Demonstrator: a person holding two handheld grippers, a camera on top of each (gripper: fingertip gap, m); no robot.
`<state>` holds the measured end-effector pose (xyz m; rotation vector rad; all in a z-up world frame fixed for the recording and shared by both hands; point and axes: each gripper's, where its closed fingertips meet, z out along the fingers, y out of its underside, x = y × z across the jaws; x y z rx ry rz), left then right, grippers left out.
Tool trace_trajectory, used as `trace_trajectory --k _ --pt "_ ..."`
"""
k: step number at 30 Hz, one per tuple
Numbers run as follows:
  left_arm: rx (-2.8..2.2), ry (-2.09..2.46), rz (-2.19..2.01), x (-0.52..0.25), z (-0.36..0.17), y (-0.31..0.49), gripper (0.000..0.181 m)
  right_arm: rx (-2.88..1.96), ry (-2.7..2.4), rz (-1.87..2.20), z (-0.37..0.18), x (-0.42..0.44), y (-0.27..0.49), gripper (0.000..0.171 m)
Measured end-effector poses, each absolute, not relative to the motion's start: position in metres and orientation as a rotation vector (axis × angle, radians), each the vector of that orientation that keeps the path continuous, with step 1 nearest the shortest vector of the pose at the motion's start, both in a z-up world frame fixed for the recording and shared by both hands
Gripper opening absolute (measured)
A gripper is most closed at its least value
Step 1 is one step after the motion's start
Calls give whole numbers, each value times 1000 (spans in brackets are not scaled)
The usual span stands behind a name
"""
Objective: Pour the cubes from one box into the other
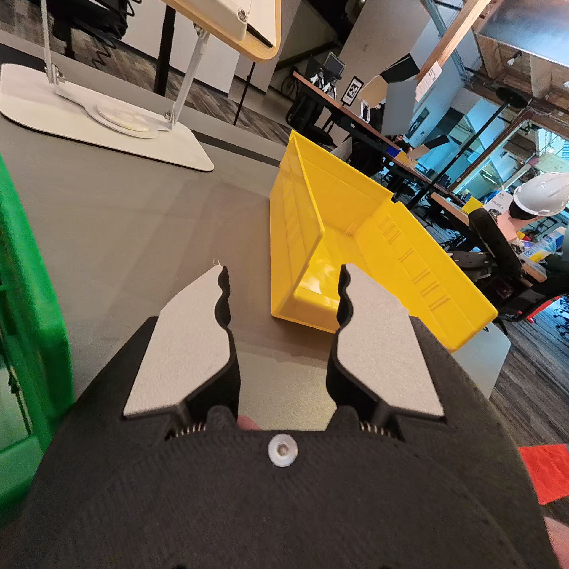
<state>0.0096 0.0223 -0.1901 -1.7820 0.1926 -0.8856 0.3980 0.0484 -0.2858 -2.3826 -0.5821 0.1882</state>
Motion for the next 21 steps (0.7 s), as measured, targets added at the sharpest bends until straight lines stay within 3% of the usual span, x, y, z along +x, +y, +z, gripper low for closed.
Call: trace_trajectory --k 21 --pt "-1679 251 -1028 30 -173 -30 67 -2383 -582 188 -286 398 48 142"
